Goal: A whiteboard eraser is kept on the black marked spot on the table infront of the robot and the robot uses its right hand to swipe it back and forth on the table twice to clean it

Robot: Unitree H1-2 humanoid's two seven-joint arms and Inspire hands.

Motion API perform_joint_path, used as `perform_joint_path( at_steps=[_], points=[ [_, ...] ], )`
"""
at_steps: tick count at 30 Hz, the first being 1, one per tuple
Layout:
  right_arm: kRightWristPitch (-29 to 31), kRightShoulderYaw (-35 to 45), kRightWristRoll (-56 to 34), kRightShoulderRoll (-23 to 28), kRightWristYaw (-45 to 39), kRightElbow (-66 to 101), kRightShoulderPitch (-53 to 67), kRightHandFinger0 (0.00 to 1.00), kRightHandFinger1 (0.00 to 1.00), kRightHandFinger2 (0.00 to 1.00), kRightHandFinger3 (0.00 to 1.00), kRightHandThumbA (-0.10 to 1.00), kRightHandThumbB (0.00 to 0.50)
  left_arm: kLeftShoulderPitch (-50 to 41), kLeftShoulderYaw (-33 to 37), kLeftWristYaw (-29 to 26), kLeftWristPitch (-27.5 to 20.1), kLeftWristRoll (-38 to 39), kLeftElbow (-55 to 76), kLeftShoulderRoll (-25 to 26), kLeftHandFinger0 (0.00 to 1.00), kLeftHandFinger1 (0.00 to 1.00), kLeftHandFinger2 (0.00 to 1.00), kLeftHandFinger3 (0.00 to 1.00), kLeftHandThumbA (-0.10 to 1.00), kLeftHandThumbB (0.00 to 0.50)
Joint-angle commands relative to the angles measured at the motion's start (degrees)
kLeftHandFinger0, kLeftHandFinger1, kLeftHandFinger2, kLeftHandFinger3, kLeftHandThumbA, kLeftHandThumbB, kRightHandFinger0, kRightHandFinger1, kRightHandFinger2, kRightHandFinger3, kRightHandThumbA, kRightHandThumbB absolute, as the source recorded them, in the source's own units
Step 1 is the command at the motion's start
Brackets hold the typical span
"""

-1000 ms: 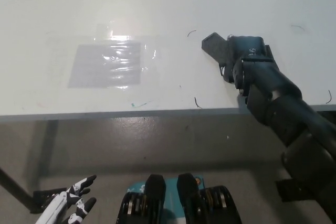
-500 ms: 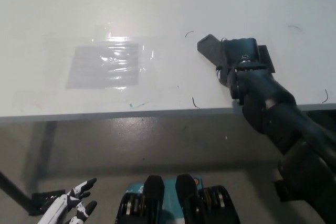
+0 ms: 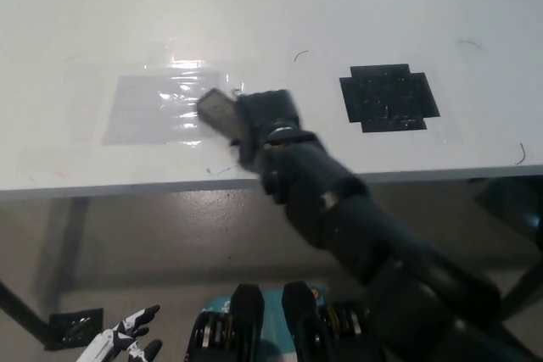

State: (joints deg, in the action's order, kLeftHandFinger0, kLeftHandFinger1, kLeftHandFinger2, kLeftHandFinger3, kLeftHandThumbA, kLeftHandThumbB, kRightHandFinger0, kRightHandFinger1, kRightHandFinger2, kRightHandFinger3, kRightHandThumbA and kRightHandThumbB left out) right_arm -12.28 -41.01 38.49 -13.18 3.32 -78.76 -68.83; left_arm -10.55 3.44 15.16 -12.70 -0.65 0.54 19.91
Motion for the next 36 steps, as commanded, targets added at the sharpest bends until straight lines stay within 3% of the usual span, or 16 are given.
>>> perform_joint_path(
  at_steps=[1, 3, 4, 7, 10, 15, 17, 19, 21, 25, 27, 30, 31, 33, 34, 36],
  points=[
    [2.49, 1.01, -0.93, -0.12, -4.45, 0.44, -0.46, 0.13, 0.27, 0.45, 0.93, -0.10, 0.210, 0.08, 0.04, 0.39, -1.63, -0.37, 0.44, 0.68, 1.00, 1.00, 1.00, 1.00, 0.73, 0.500],
    [3.27, 1.08, -0.74, 0.86, -3.77, 0.30, 0.00, 0.00, 0.15, 0.35, 0.81, -0.10, 0.220, 0.07, 0.01, 0.52, -1.46, -0.34, 0.63, 0.87, 1.00, 1.00, 1.00, 1.00, 0.74, 0.500],
    [3.87, 1.08, -0.64, 2.18, -3.59, 0.31, 0.43, 0.15, 0.31, 0.48, 0.77, -0.10, 0.248, 0.05, -0.01, 0.54, -1.54, -0.27, 0.73, 0.88, 1.00, 1.00, 1.00, 1.00, 0.73, 0.500],
    [4.43, 1.35, -0.49, 6.00, -3.05, 0.21, 1.67, 0.08, 0.23, 0.39, 0.82, -0.10, 0.236, 0.14, 0.02, 0.71, -1.66, -0.11, 0.75, 0.99, 1.00, 1.00, 1.00, 1.00, 0.73, 0.494],
    [4.40, 1.30, -0.11, 9.56, -3.01, 0.28, 2.52, 0.31, 0.49, 0.69, 0.90, -0.09, 0.230, 0.06, -0.05, 0.62, -1.55, -0.32, 0.94, 1.10, 1.00, 1.00, 1.00, 1.00, 0.73, 0.491],
    [3.68, 2.25, -0.43, 18.41, -3.23, -0.27, 4.32, 0.00, 0.08, 0.32, 0.95, -0.10, 0.197, -0.09, -0.23, 0.51, -0.92, -0.01, 1.57, 0.96, 1.00, 1.00, 1.00, 1.00, 0.74, 0.494],
    [3.23, 2.46, -0.40, 21.74, -3.74, -0.01, 5.04, 0.07, 0.20, 0.41, 0.98, -0.10, 0.206, -0.18, -0.30, 0.46, -0.66, 0.02, 1.82, 0.91, 1.00, 1.00, 1.00, 1.00, 0.74, 0.493],
    [3.23, 2.04, 0.18, 24.33, -3.92, 0.10, 5.73, 0.00, 0.11, 0.35, 1.00, -0.09, 0.210, -0.26, -0.25, 0.46, -0.38, 0.01, 1.94, 0.84, 1.00, 1.00, 1.00, 1.00, 0.74, 0.490],
    [3.33, 2.91, -0.63, 27.78, -4.47, 0.86, 6.90, 0.27, 0.42, 0.59, 0.88, -0.09, 0.298, -0.38, -0.25, 0.43, -0.23, -0.03, 2.08, 0.83, 1.00, 1.00, 1.00, 1.00, 0.74, 0.488],
    [3.63, 3.87, -0.67, 35.23, -3.86, 3.50, 10.49, 0.06, 0.21, 0.44, 1.00, -0.10, 0.232, -0.41, -0.33, 0.28, -0.20, -0.01, 2.12, 0.71, 1.00, 1.00, 1.00, 1.00, 0.74, 0.486],
    [2.39, 4.22, -0.63, 38.09, -5.02, 4.49, 11.77, 0.20, 0.40, 0.62, 1.00, -0.09, 0.191, -0.42, -0.39, 0.34, -0.26, 0.27, 2.01, 0.69, 1.00, 1.00, 1.00, 1.00, 0.73, 0.477],
    [2.22, 5.83, -1.48, 42.09, -4.15, 4.99, 13.71, 0.03, 0.22, 0.48, 1.00, -0.10, 0.205, -0.57, -0.54, 0.34, -0.39, 0.53, 1.90, 0.71, 1.00, 1.00, 1.00, 1.00, 0.73, 0.471],
    [2.29, 6.37, -1.83, 42.84, -4.25, 5.10, 13.95, 0.04, 0.24, 0.48, 1.00, -0.10, 0.204, -0.55, -0.59, 0.37, -0.31, 0.65, 1.92, 0.73, 1.00, 1.00, 1.00, 1.00, 0.72, 0.471],
    [2.36, 7.66, -2.64, 45.24, -5.54, 5.74, 14.38, 0.54, 0.88, 0.97, 0.85, -0.05, 0.213, -0.63, -0.68, 0.29, -0.17, 0.37, 1.97, 0.90, 1.00, 1.00, 1.00, 1.00, 0.73, 0.470],
    [1.67, 7.58, -2.24, 46.02, -5.98, 5.76, 14.27, 0.66, 0.90, 0.96, 0.78, -0.07, 0.225, -0.71, -0.73, 0.26, -0.33, 0.33, 1.79, 0.94, 1.00, 1.00, 1.00, 1.00, 0.73, 0.467],
    [0.98, 8.47, -2.70, 46.71, -7.00, 6.21, 14.08, 0.24, 0.48, 0.63, 0.82, -0.10, 0.229, -0.62, -0.67, 0.27, -0.45, 0.25, 1.58, 0.88, 1.00, 1.00, 1.00, 1.00, 0.73, 0.464]
  ],
)
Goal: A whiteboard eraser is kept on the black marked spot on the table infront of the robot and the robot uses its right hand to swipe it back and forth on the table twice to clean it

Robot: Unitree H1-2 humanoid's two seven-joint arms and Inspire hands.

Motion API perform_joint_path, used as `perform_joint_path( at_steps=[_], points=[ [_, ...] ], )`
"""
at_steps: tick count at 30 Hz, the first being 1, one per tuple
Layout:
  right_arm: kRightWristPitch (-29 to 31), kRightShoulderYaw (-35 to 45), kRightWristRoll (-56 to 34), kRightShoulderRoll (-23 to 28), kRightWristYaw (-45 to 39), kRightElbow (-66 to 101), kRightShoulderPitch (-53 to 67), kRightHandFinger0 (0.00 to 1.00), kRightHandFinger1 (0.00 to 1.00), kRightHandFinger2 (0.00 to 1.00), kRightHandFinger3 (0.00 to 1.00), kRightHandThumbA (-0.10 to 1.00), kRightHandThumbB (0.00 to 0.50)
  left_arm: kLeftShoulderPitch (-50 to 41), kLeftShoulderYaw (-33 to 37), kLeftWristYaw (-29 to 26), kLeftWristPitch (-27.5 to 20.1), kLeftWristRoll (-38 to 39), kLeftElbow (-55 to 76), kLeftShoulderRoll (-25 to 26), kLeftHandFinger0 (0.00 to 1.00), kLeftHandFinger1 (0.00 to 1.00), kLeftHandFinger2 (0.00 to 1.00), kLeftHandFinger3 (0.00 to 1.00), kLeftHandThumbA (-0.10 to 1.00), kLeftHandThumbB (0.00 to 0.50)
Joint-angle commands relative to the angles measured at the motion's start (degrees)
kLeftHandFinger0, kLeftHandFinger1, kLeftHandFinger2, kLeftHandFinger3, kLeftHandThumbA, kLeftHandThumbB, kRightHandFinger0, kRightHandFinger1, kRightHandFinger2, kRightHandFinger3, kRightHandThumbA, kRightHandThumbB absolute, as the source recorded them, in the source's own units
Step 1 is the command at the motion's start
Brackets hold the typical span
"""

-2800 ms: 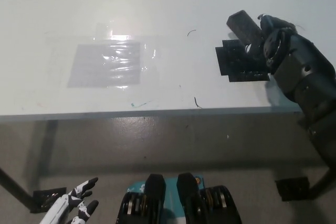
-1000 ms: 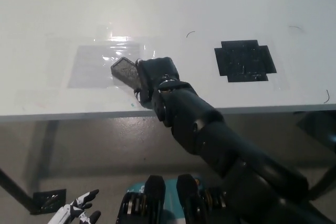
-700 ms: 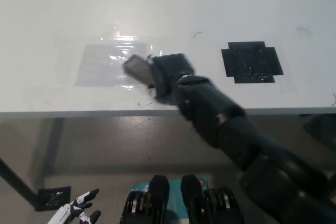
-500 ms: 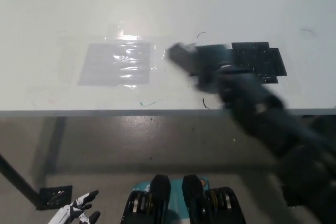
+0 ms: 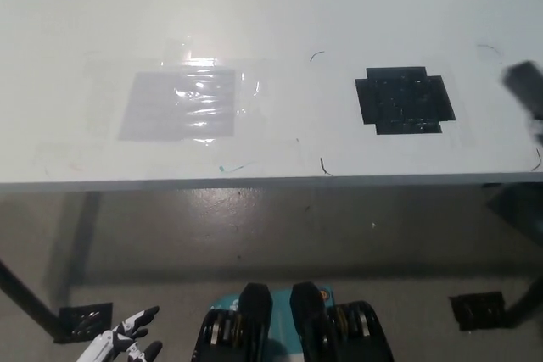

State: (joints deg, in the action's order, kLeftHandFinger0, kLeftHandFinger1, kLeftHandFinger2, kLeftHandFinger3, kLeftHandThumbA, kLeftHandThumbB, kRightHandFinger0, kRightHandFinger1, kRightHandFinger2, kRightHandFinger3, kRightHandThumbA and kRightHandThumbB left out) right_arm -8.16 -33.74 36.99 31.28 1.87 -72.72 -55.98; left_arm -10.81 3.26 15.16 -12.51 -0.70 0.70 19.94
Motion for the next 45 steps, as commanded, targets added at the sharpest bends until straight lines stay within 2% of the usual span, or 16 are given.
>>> perform_joint_path(
  at_steps=[1, 5, 7, 8, 14, 21, 25, 27, 30, 33, 38, 40, 41, 42, 43, 45],
  points=[
    [-3.92, 1.72, -1.46, 2.45, -6.69, 1.17, 1.17, 0.03, 0.25, 0.46, 0.92, -0.10, 0.210, -0.42, -0.43, 0.21, -0.59, 0.10, 1.39, 0.77, 1.00, 1.00, 1.00, 1.00, 0.73, 0.469],
    [-4.69, 2.29, -1.10, 1.03, -7.30, 2.39, 0.76, 0.08, 0.28, 0.49, 1.00, -0.08, 0.189, -0.46, -0.15, 0.25, -0.31, -0.08, 1.24, 0.55, 1.00, 1.00, 1.00, 1.00, 0.73, 0.475],
    [-4.34, 2.06, -0.69, -0.16, -6.51, 3.09, 0.93, 0.54, 0.68, 0.82, 1.00, 0.09, 0.190, -0.56, 0.10, 0.17, -0.62, -0.45, 1.09, 0.40, 1.00, 1.00, 1.00, 1.00, 0.73, 0.475],
    [-4.31, 2.56, -1.33, -1.74, -6.48, 3.77, 0.64, 0.34, 0.45, 0.66, 1.00, 0.05, 0.177, -0.59, 0.24, 0.07, -0.67, -0.74, 1.08, 0.29, 1.00, 1.00, 1.00, 1.00, 0.74, 0.474],
    [-6.87, 1.68, -1.11, -9.58, -10.08, 8.37, -1.54, 0.00, 0.09, 0.33, 1.00, -0.09, 0.190, -0.32, 0.53, 0.30, -1.02, -0.87, 0.83, 0.30, 1.00, 1.00, 1.00, 1.00, 0.74, 0.471],
    [-5.33, 1.53, -1.39, -20.38, -9.44, 10.43, -3.35, 0.10, 0.24, 0.36, 0.68, -0.10, 0.165, 0.02, 0.52, 0.34, -0.89, -0.82, 0.88, 0.44, 1.00, 1.00, 1.00, 1.00, 0.73, 0.462],
    [-5.38, 1.00, -0.80, -24.20, -10.18, 10.00, -4.82, 0.30, 0.40, 0.54, 0.89, -0.10, 0.154, -0.03, 0.43, 0.40, -1.25, -0.61, 0.76, 0.49, 1.00, 1.00, 1.00, 1.00, 0.73, 0.451],
    [-5.49, 0.54, -0.27, -24.87, -10.20, 10.95, -4.79, 0.05, 0.18, 0.34, 0.58, -0.10, 0.166, -0.19, 0.44, 0.16, -1.24, -1.06, 0.97, 0.43, 1.00, 1.00, 1.00, 1.00, 0.73, 0.450],
    [-5.07, 0.33, -0.05, -24.40, -10.17, 11.73, -4.39, 0.18, 0.30, 0.43, 0.62, -0.10, 0.168, -0.09, 0.38, 0.36, -0.93, -0.70, 1.11, 0.47, 1.00, 1.00, 1.00, 1.00, 0.73, 0.451],
    [-4.47, 0.90, -0.39, -23.53, -9.47, 9.22, -4.31, 0.17, 0.29, 0.46, 0.94, -0.10, 0.156, -0.13, 0.34, 0.48, -0.54, -0.42, 1.29, 0.47, 1.00, 1.00, 1.00, 1.00, 0.74, 0.454],
    [-4.70, 0.85, 0.14, -22.16, -8.49, 7.65, -4.02, 0.10, 0.22, 0.37, 0.74, -0.10, 0.216, 0.10, -0.05, 0.64, -0.66, 0.17, 1.11, 0.80, 1.00, 1.00, 1.00, 1.00, 0.74, 0.454],
    [-5.60, 0.22, 1.19, -21.37, -7.62, 7.16, -3.75, 0.02, 0.18, 0.38, 0.93, -0.10, 0.200, 0.08, -0.03, 0.53, -0.83, -0.05, 1.00, 0.77, 1.00, 1.00, 1.00, 1.00, 0.74, 0.454],
    [-6.65, -0.41, 1.96, -20.97, -8.04, 7.43, -3.74, 0.18, 0.39, 0.58, 1.00, 0.02, 0.183, 0.09, -0.01, 0.47, -0.88, -0.19, 0.99, 0.74, 1.00, 1.00, 1.00, 1.00, 0.74, 0.456],
    [-8.58, -0.73, 2.29, -20.73, -9.56, 7.78, -3.81, 0.51, 0.74, 0.98, 1.00, 0.41, 0.228, -0.02, 0.02, 0.47, -0.98, -0.28, 0.96, 0.78, 1.00, 1.00, 1.00, 1.00, 0.74, 0.456],
    [-11.59, -0.85, 2.16, -20.36, -13.02, 8.12, -4.35, 0.80, 1.00, 1.00, 1.00, 0.82, 0.367, -0.04, 0.07, 0.50, -0.89, -0.23, 0.95, 0.71, 1.00, 1.00, 1.00, 1.00, 0.74, 0.457],
    [-15.60, 0.29, 1.02, -18.97, -16.41, 11.30, -4.11, 1.00, 1.00, 1.00, 1.00, 0.94, 0.459, -0.08, 0.14, 0.62, -0.65, 0.09, 1.06, 0.56, 1.00, 1.00, 1.00, 1.00, 0.74, 0.461]
  ],
)
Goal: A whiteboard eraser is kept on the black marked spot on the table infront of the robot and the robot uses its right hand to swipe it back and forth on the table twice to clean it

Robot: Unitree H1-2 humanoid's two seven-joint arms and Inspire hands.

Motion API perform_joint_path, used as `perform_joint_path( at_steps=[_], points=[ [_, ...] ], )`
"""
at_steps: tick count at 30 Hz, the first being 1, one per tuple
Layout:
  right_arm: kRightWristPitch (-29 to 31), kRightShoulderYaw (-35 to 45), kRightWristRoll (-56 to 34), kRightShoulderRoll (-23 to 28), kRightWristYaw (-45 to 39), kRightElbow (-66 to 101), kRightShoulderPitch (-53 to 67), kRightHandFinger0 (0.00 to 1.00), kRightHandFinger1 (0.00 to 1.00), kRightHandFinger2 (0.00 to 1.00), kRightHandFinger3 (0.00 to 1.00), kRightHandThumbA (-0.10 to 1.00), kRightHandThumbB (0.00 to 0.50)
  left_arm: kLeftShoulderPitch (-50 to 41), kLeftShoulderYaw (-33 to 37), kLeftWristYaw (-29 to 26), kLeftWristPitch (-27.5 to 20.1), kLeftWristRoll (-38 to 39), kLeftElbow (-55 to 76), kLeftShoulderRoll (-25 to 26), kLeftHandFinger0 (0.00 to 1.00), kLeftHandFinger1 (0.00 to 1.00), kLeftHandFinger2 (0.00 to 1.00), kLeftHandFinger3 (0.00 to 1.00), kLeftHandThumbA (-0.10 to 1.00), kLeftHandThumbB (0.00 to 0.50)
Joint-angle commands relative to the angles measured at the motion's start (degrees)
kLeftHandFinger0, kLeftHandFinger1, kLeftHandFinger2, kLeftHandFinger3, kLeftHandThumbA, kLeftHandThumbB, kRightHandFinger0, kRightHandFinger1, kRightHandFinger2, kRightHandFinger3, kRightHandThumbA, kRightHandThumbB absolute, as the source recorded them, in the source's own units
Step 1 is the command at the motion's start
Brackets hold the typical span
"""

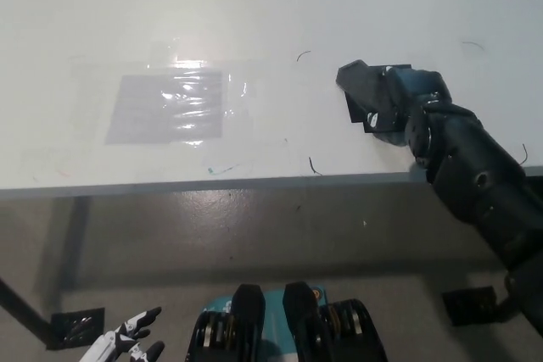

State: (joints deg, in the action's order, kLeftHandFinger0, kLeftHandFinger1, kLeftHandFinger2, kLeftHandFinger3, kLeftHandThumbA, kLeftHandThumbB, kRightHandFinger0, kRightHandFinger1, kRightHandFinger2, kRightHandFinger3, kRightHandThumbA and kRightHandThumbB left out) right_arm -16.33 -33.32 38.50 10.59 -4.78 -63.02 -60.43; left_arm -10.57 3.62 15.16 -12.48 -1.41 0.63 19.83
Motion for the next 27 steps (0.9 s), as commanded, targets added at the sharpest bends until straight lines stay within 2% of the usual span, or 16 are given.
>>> perform_joint_path(
  at_steps=[1, 3, 6, 8, 11, 13, 14, 16, 19, 22, 23, 24, 25, 26, 27],
  points=[
    [-8.89, 2.89, -2.77, 2.82, -8.89, 4.97, 1.23, 1.00, 1.00, 1.00, 1.00, 0.89, 0.497, -0.30, -0.20, 0.55, -0.75, 0.62, 1.09, 0.65, 1.00, 1.00, 1.00, 1.00, 0.74, 0.462],
    [-10.17, 6.69, -5.28, 4.30, -8.81, 9.33, 1.02, 1.00, 1.00, 1.00, 1.00, 0.95, 0.500, -0.40, -0.34, 0.45, -0.71, 0.50, 1.35, 0.80, 1.00, 1.00, 1.00, 1.00, 0.74, 0.461],
    [-10.59, 12.91, -8.18, 7.03, -10.71, 19.22, 1.09, 1.00, 1.00, 1.00, 1.00, 0.97, 0.500, -0.07, -0.37, 0.56, -0.62, 0.79, 1.25, 0.79, 1.00, 1.00, 1.00, 1.00, 0.74, 0.462],
    [-8.80, 20.78, -14.99, 8.26, -10.70, 28.02, 1.58, 1.00, 1.00, 1.00, 1.00, 0.86, 0.500, 0.31, -0.48, 0.50, -0.48, 0.86, 1.24, 0.77, 1.00, 1.00, 1.00, 1.00, 0.74, 0.462],
    [-10.43, 31.44, -23.79, 8.55, -13.81, 44.94, 2.34, 1.00, 1.00, 1.00, 1.00, 0.84, 0.490, 0.54, -0.50, 1.17, -1.52, 2.53, 0.63, 0.65, 1.00, 1.00, 1.00, 1.00, 0.74, 0.431],
    [-10.59, 36.05, -27.62, 8.94, -16.04, 53.18, 1.34, 1.00, 1.00, 1.00, 1.00, 0.89, 0.500, 0.68, -0.47, 1.34, -2.04, 2.81, 0.20, 0.66, 1.00, 1.00, 1.00, 1.00, 0.75, 0.425],
    [-10.59, 37.86, -27.50, 9.41, -17.11, 58.66, 0.92, 1.00, 1.00, 1.00, 1.00, 0.97, 0.500, 0.64, -0.53, 1.29, -1.95, 2.86, 0.14, 0.64, 1.00, 1.00, 1.00, 1.00, 0.76, 0.429],
    [-10.59, 40.15, -30.11, 9.85, -17.45, 64.00, -0.10, 1.00, 1.00, 1.00, 1.00, 0.98, 0.500, 0.75, -0.60, 1.19, -2.25, 2.93, -0.10, 0.54, 1.00, 1.00, 1.00, 1.00, 0.76, 0.429],
    [-10.59, 45.07, -36.70, 10.60, -14.79, 74.75, -1.94, 1.00, 1.00, 1.00, 1.00, 1.00, 0.500, 0.69, -0.58, 1.18, -2.19, 2.84, -0.19, 0.53, 1.00, 1.00, 1.00, 1.00, 0.76, 0.428],
    [-10.59, 49.13, -46.82, 12.27, -8.11, 85.14, -1.98, 1.00, 1.00, 1.00, 1.00, 0.96, 0.500, 0.63, -0.54, 1.25, -2.24, 2.85, -0.19, 0.54, 1.00, 1.00, 1.00, 1.00, 0.76, 0.434],
    [-10.59, 50.28, -46.96, 12.82, -7.02, 88.42, -1.52, 1.00, 1.00, 1.00, 1.00, 1.00, 0.500, 0.64, -0.51, 1.31, -2.18, 2.83, -0.18, 0.58, 1.00, 1.00, 1.00, 1.00, 0.76, 0.435],
    [-10.59, 51.32, -50.30, 15.29, -4.81, 94.01, 0.27, 1.00, 1.00, 1.00, 1.00, 1.00, 0.500, 0.82, -0.53, 1.30, -2.18, 2.73, -0.25, 0.66, 1.00, 1.00, 1.00, 1.00, 0.76, 0.436],
    [-10.59, 52.42, -52.88, 16.28, -3.37, 98.58, 1.84, 1.00, 1.00, 1.00, 1.00, 1.00, 0.420, 0.71, -0.51, 1.36, -2.22, 2.62, -0.16, 0.81, 1.00, 1.00, 1.00, 1.00, 0.77, 0.436],
    [-10.59, 53.79, -53.68, 16.35, -2.62, 103.31, 2.94, 1.00, 1.00, 1.00, 1.00, 1.00, 0.480, 0.61, -0.49, 1.32, -2.32, 2.46, -0.08, 0.84, 1.00, 1.00, 1.00, 1.00, 0.77, 0.435],
    [-10.59, 55.22, -55.92, 15.49, -0.92, 107.06, 3.87, 1.00, 1.00, 1.00, 1.00, 1.00, 0.376, 0.75, -0.42, 1.26, -2.18, 2.28, -0.08, 0.76, 1.00, 1.00, 1.00, 1.00, 0.77, 0.436]
  ],
)
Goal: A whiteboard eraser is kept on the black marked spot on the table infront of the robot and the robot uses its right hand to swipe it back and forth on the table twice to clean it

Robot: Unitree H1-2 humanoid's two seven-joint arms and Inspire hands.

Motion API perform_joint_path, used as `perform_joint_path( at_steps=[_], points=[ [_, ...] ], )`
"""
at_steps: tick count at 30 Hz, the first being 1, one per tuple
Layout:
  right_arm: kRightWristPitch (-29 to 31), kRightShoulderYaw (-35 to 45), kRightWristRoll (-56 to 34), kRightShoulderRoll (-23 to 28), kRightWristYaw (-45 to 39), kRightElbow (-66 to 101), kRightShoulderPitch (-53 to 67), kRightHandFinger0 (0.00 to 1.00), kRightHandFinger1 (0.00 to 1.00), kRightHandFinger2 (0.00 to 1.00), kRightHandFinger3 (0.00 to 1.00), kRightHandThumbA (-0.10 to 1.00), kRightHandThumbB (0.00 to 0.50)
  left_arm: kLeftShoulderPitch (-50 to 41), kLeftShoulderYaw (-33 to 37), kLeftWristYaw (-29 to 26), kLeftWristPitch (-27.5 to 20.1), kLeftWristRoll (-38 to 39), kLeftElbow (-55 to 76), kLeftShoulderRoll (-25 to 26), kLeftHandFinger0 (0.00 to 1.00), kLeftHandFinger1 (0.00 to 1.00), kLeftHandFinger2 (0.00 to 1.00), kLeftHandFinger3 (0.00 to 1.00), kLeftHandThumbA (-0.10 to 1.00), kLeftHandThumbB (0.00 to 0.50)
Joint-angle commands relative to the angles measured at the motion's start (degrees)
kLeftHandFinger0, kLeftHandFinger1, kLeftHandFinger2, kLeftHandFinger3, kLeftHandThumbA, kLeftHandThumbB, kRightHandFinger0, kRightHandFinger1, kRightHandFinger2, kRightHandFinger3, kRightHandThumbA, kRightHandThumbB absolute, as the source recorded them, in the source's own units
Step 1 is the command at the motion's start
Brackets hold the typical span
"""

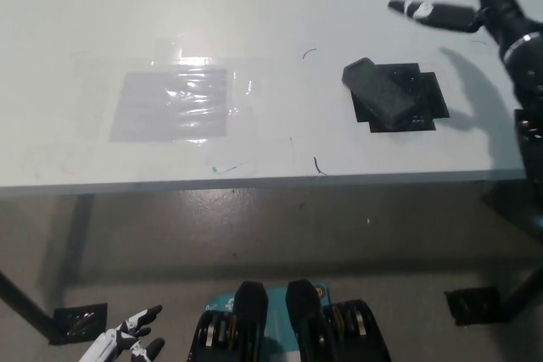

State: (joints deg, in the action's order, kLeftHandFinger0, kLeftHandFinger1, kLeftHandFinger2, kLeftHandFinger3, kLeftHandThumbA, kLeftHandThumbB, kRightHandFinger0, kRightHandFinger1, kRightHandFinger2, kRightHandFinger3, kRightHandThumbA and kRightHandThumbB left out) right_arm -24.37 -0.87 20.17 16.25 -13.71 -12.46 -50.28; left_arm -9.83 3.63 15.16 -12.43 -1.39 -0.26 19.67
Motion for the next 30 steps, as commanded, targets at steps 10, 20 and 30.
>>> perform_joint_path(
  at_steps=[10, 20, 30],
  points=[
    [51.30, -4.29, -18.17, -11.15, 14.86, 66.89, 54.06, 1.00, 1.00, 1.00, 1.00, 0.98, 0.281, 2.52, 0.19, 1.18, -3.15, 1.24, -2.09, 0.45, 1.00, 1.00, 1.00, 1.00, 0.81, 0.452],
    [51.30, -17.36, -2.55, -4.92, 24.84, 46.84, 68.78, 1.00, 1.00, 1.00, 1.00, 1.00, 0.276, 1.24, -0.23, -0.33, -8.93, 0.57, -2.79, -0.64, 1.00, 1.00, 1.00, 1.00, 0.89, 0.441],
    [51.30, -11.48, -8.25, -11.37, 25.29, 12.33, 63.94, 1.00, 1.00, 1.00, 1.00, 1.00, 0.323, 1.98, -0.72, -0.97, -10.47, 0.60, -3.23, -1.13, 1.00, 1.00, 1.00, 1.00, 0.89, 0.443]
  ],
)
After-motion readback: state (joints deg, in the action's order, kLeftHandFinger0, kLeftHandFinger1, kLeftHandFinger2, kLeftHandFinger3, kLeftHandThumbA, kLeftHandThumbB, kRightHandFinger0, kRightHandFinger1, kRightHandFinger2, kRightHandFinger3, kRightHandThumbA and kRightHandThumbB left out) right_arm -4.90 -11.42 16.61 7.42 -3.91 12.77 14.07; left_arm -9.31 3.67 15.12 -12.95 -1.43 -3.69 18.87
